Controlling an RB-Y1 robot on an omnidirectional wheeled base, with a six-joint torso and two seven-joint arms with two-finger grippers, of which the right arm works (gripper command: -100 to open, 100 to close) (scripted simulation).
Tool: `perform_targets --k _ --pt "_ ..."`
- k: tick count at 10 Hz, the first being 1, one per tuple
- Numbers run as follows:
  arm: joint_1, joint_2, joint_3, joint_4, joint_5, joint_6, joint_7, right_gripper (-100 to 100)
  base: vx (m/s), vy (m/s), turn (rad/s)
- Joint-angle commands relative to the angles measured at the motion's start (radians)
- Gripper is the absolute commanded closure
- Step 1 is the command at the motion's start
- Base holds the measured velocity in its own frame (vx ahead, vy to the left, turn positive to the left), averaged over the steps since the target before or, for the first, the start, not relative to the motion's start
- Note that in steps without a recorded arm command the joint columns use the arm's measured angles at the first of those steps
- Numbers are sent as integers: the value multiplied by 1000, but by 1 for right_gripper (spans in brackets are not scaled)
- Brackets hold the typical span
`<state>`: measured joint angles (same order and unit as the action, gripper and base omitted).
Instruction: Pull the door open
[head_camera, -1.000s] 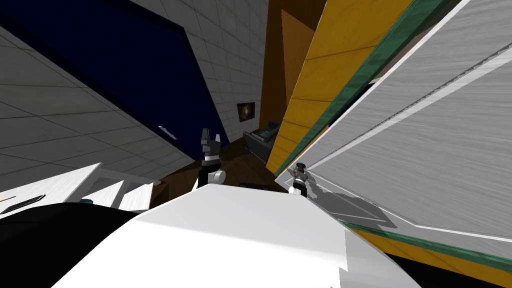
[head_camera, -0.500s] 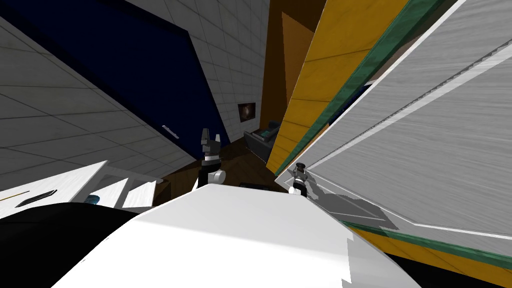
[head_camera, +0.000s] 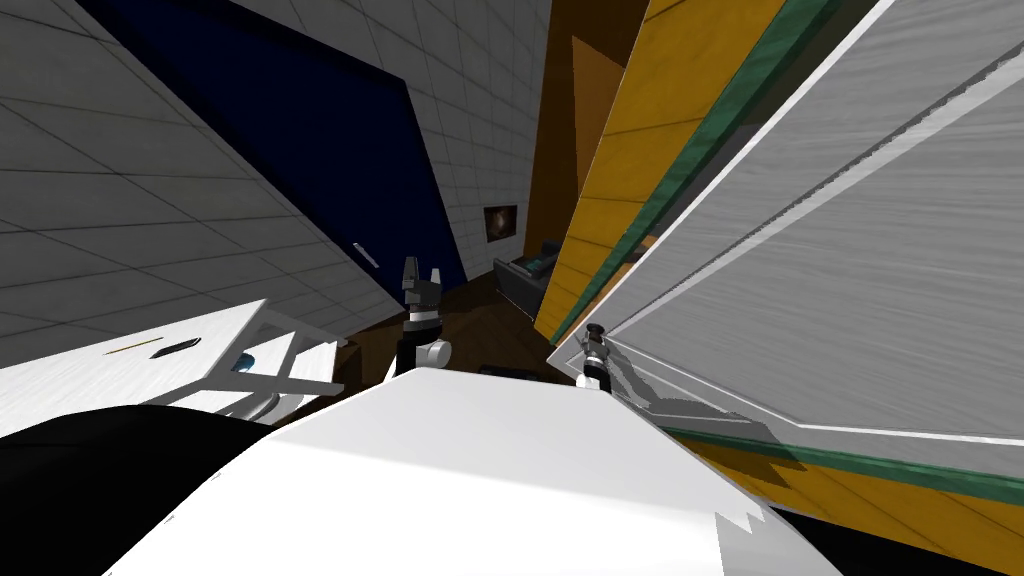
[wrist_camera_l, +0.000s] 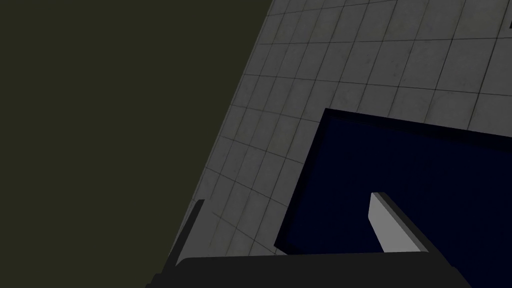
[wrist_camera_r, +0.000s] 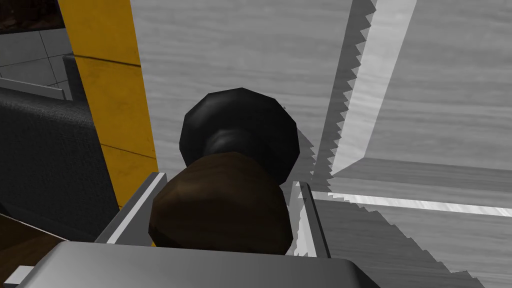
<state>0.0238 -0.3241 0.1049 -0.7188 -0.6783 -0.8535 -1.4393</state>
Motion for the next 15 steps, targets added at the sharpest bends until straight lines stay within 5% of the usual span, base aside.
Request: perform_targets --k 1,4,12,15 --pt "8 -9 17 -16 9 1 -16 100 -227 8 65" --pt "5 -16 36 -15 19 2 -30 100 -208 4 56" --pt "98 -61 189 -156 99 -6 -92 100 -175 -28 -16" --pt "114 -58 194 -164 99 -7 -90 100 -76 -49 58"
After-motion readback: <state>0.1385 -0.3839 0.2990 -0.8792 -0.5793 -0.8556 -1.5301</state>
